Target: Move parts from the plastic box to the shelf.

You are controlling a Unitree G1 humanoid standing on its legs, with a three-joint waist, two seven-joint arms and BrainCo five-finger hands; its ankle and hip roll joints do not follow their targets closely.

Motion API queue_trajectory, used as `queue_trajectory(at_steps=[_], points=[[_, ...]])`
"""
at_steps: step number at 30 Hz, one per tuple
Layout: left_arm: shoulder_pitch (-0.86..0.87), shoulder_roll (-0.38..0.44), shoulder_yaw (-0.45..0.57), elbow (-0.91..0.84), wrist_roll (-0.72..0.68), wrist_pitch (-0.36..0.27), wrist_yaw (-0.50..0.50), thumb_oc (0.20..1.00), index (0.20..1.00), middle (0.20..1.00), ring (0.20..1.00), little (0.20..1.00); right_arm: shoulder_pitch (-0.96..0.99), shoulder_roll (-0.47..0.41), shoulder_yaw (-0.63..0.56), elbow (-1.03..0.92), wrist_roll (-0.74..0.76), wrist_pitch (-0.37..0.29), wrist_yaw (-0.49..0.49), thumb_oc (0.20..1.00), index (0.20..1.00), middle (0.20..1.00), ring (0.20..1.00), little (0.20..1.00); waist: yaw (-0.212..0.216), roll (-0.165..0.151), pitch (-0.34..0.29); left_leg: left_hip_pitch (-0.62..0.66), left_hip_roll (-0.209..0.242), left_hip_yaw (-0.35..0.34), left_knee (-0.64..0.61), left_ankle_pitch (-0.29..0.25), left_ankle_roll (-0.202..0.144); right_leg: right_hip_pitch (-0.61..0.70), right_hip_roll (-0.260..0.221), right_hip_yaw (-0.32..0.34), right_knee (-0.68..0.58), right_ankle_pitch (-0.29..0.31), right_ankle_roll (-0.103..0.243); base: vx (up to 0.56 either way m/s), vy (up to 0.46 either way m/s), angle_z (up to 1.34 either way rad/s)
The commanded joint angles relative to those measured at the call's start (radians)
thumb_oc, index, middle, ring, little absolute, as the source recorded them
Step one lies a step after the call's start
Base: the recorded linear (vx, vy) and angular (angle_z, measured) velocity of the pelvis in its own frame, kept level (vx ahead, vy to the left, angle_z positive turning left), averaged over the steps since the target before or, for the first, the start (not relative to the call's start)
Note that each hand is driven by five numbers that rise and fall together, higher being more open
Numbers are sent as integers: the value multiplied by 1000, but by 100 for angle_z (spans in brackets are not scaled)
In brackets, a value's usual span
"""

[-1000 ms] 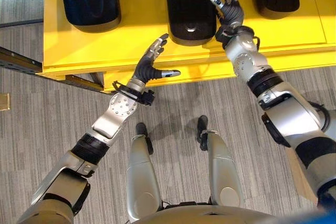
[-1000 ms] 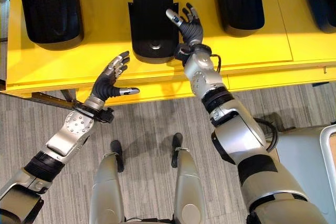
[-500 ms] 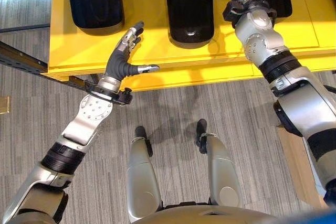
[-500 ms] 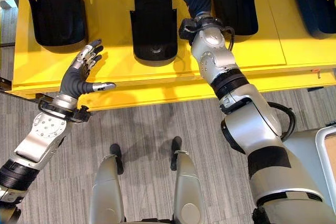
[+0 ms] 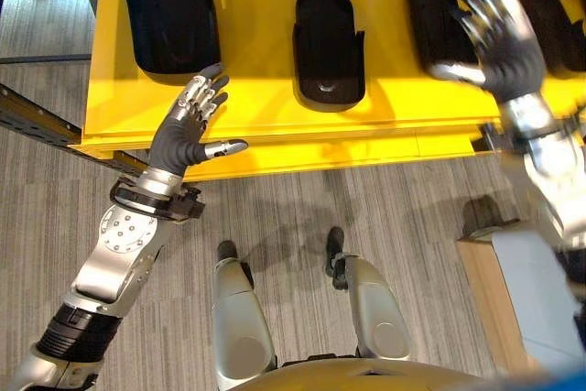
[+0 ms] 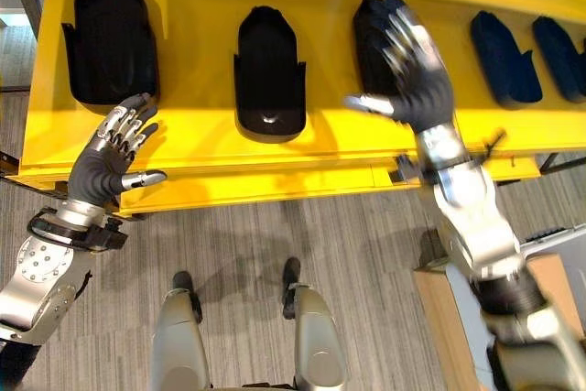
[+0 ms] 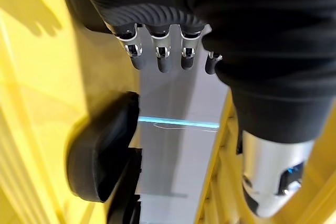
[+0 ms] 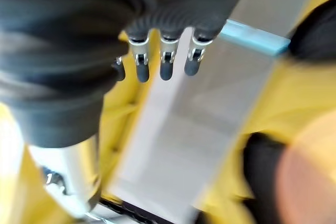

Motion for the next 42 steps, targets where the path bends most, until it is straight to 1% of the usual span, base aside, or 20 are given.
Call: queue_trajectory(at_steps=[1, 2, 3, 4, 5, 8, 12, 13, 14, 15, 16, 17, 18, 19, 20, 24, 25, 32, 35, 42], points=[[60, -6, 5, -72, -21, -71, -33, 1000, 1000, 1000, 1000, 1000, 63, 22, -47, -69, -194, -61, -23, 1000, 1000, 1000, 1000, 1000, -8, -2, -67, -25, 24, -82, -113, 110, 14, 70, -67, -2, 10, -3, 80, 38, 14, 4], [76, -10, 16, -72, -18, -76, -34, 1000, 1000, 1000, 1000, 1000, 110, 39, -55, -89, -227, -69, -25, 1000, 1000, 1000, 1000, 1000, -10, -2, -67, -25, 24, -83, -111, 108, 14, 75, -67, -3, 6, -2, 81, 0, 0, 0], [112, -11, 30, -74, 26, -89, -21, 1000, 1000, 1000, 1000, 1000, 210, 54, -69, -119, -350, -69, -46, 1000, 1000, 1000, 1000, 1000, -16, -6, -68, -22, 23, -83, -110, 102, 15, 87, -67, -5, -6, 0, 85, 0, 0, 0], [115, -10, 29, -75, 27, -89, -20, 1000, 1000, 1000, 1000, 1000, 215, 55, -69, -122, -353, -68, -48, 1000, 1000, 1000, 1000, 1000, -15, -6, -70, -22, 23, -83, -109, 102, 15, 88, -67, -5, -6, 0, 86, 20, 42, -2], [131, -15, 33, -81, 37, -101, -8, 1000, 1000, 1000, 1000, 1000, 261, 65, -63, -131, -408, -72, -64, 1000, 1000, 1000, 1000, 1000, -19, -8, -71, -22, 21, -83, -108, 99, 15, 93, -68, -5, -13, 3, 89, 0, 0, 0], [160, -9, 44, -84, 66, -105, 10, 1000, 1000, 1000, 1000, 1000, 302, 41, -13, -141, -539, -56, -74, 1000, 1000, 1000, 1000, 1000, -19, -13, -71, -24, 21, -85, -99, 94, 14, 98, -69, -5, -21, 5, 92, 0, 10, 0], [189, -11, 52, -91, 117, -116, 55, 1000, 1000, 1000, 1000, 1000, 277, 32, 106, -108, -648, -50, -92, 1000, 1000, 1000, 1000, 1000, -15, -18, -75, -29, 18, -85, -93, 89, 15, 104, -70, -3, -38, 10, 94, 1, 26, 3], [190, -11, 53, -92, 118, -116, 56, 1000, 1000, 1000, 1000, 1000, 273, 32, 109, -105, -649, -52, -94, 1000, 1000, 1000, 1000, 1000, -16, -19, -75, -29, 18, -85, -92, 88, 15, 104, -70, -3, -38, 10, 94, 0, 0, 0], [189, -13, 47, -91, 128, -119, 63, 1000, 1000, 1000, 1000, 1000, 254, 26, 140, -83, -707, -28, -109, 1000, 1000, 1000, 1000, 1000, -12, -18, -76, -29, 17, -84, -92, 87, 15, 104, -70, -2, -40, 12, 95, -3, 13, 3], [186, -14, 47, -92, 138, -120, 75, 1000, 1000, 1000, 1000, 1000, 232, 29, 170, -66, -758, -24, -137, 1000, 1000, 1000, 1000, 1000, -11, -18, -76, -30, 17, -83, -92, 86, 16, 104, -71, -3, -42, 13, 95, 0, 0, 0], [184, -13, 43, -96, 167, -119, 96, 1000, 1000, 1000, 1000, 1000, 188, 28, 243, -11, -853, 3, -151, 1000, 1000, 1000, 1000, 1000, -4, -17, -74, -33, 15, -84, -87, 83, 17, 104, -71, -2, -42, 14, 95, -8, 11, 4], [185, -14, 46, -96, 169, -118, 98, 1000, 1000, 1000, 1000, 1000, 179, 31, 252, -3, -858, 3, -157, 1000, 1000, 1000, 1000, 1000, -7, -18, -74, -34, 16, -84, -86, 82, 17, 104, -70, -2, -42, 14, 95, 0, 0, 0], [180, -21, 48, -100, 197, -120, 117, 1000, 1000, 1000, 1000, 1000, 134, 50, 307, 43, -914, 14, -171, 1000, 1000, 1000, 1000, 1000, -2, -19, -74, -40, 15, -88, -78, 79, 18, 104, -70, -3, -42, 13, 95, 0, 0, 0], [181, -21, 49, -100, 197, -120, 117, 1000, 1000, 1000, 1000, 1000, 132, 51, 309, 46, -914, 13, -172, 1000, 1000, 1000, 1000, 1000, -3, -19, -74, -40, 15, -88, -78, 79, 18, 103, -70, -3, -42, 13, 95, 0, 0, 0], [173, -32, 40, -98, 205, -116, 123, 1000, 1000, 1000, 1000, 1000, 86, 71, 365, 93, -955, 38, -167, 1000, 1000, 1000, 1000, 1000, 4, -18, -77, -44, 12, -90, -77, 77, 20, 102, -71, -4, -43, 13, 93, 0, 0, 0], [164, -51, 38, -88, 233, -117, 144, 1000, 1000, 1000, 1000, 1000, 29, 113, 423, 173, -967, 55, -186, 1000, 1000, 1000, 1000, 1000, 10, -17, -78, -46, 8, -89, -78, 75, 22, 100, -73, -5, -44, 14, 92, 0, 0, 0], [159, -61, 35, -81, 242, -117, 153, 1000, 1000, 1000, 1000, 1000, -3, 146, 454, 230, -970, 67, -201, 1000, 1000, 1000, 1000, 1000, 12, -14, -78, -48, 7, -89, -76, 74, 23, 100, -75, -5, -46, 14, 92, 0, 0, 0], [139, -77, 30, -79, 263, -120, 176, 1000, 1000, 1000, 1000, 1000, -106, 238, 539, 381, -978, 98, -237, 1000, 1000, 1000, 1000, 1000, 25, -7, -70, -60, 1, -87, -73, 79, 30, 92, -80, -7, -48, 24, 90, 0, 0, 0], [136, -76, 28, -78, 271, -118, 179, 1000, 1000, 1000, 1000, 1000, -124, 256, 550, 421, -971, 109, -247, 1000, 1000, 1000, 1000, 1000, 32, -2, -67, -60, 1, -87, -68, 69, 30, 91, -82, -8, -44, 22, 92, 11, 1, 1], [131, -71, 23, -79, 276, -115, 177, 1000, 1000, 1000, 1000, 1000, -144, 254, 537, 429, -970, 116, -267, 1000, 1000, 1000, 1000, 1000, 35, -1, -63, -68, -3, -86, -62, 71, 36, 86, -88, -6, -43, 32, 91, 0, 0, 0]])
